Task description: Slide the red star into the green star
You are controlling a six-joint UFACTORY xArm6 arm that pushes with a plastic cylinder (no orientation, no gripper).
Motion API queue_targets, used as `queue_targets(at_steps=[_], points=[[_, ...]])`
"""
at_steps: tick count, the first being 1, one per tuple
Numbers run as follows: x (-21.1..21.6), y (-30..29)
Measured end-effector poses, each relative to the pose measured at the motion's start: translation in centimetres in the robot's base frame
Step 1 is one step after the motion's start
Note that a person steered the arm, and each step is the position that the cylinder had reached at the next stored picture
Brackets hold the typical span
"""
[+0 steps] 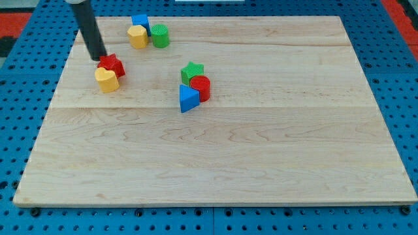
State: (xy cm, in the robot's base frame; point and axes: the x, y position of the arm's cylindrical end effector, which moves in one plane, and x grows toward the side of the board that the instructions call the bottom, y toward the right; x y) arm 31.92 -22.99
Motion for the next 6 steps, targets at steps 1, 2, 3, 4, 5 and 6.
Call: queue_targets(at_steps=[1, 2, 3, 4, 5, 6], points=[[3.4, 2.5], [6.4, 8.1], [7.9, 11.7], [7.5, 6.3], [3.9, 5.7], [2.6, 8.1]])
